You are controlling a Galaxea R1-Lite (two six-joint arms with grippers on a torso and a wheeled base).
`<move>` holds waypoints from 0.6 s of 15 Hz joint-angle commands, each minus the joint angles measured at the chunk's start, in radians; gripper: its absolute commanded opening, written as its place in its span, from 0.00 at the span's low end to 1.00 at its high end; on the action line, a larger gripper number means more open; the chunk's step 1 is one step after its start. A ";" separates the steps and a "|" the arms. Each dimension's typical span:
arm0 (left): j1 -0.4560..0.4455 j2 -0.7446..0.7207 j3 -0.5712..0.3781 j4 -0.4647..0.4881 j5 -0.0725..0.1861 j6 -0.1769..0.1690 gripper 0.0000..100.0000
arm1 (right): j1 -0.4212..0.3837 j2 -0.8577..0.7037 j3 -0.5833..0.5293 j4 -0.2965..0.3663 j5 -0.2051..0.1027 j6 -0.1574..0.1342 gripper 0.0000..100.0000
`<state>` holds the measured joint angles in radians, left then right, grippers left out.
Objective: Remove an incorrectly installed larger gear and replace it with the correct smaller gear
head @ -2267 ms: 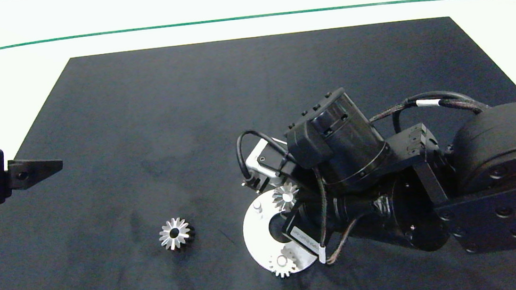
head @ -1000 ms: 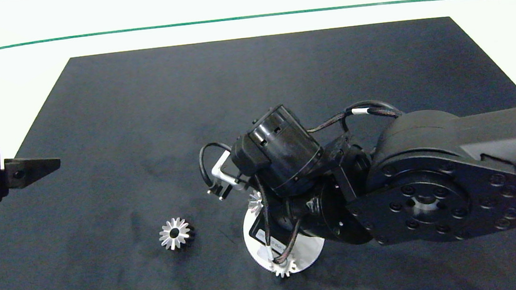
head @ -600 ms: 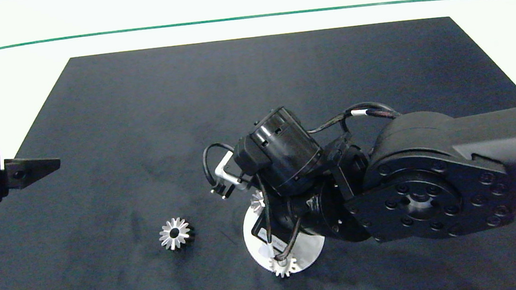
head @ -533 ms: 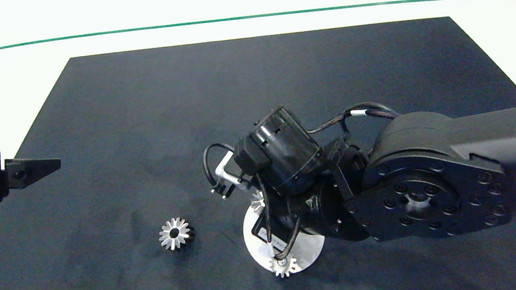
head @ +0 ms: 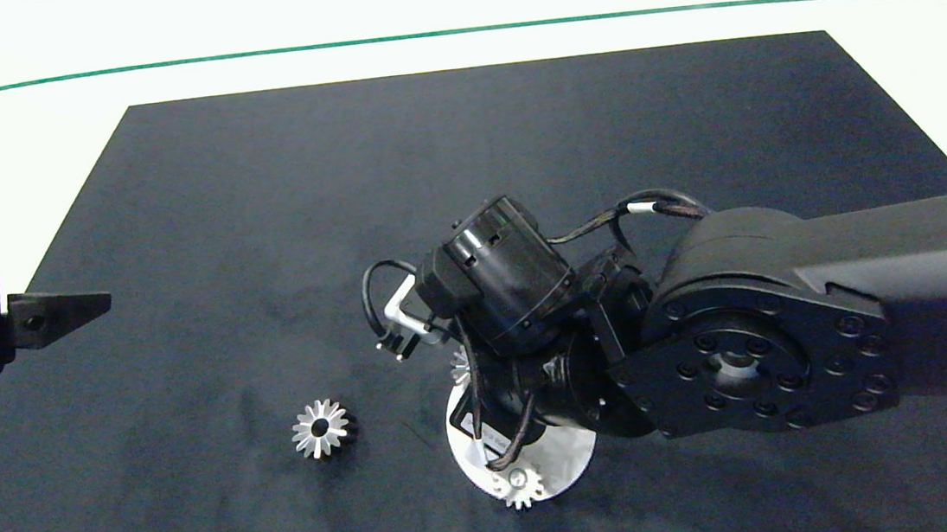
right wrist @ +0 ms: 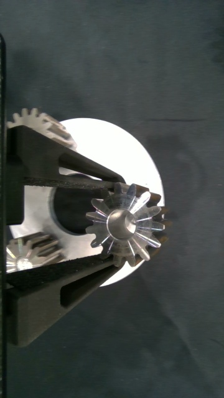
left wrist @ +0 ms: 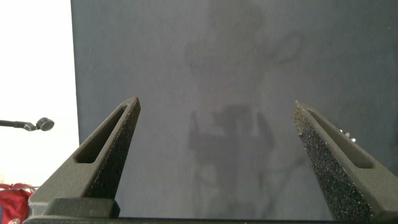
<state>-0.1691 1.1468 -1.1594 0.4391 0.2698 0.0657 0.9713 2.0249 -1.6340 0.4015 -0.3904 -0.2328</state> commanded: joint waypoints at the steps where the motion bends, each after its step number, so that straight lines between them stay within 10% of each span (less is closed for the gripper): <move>1: 0.000 -0.004 -0.002 0.003 0.002 0.000 1.00 | 0.003 0.015 -0.010 0.003 -0.002 -0.002 0.19; 9: 0.000 -0.009 -0.002 0.003 0.002 0.002 1.00 | 0.000 0.017 0.003 0.005 -0.002 0.000 0.19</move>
<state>-0.1691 1.1377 -1.1613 0.4396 0.2698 0.0672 0.9709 2.0383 -1.6321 0.4017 -0.3904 -0.2317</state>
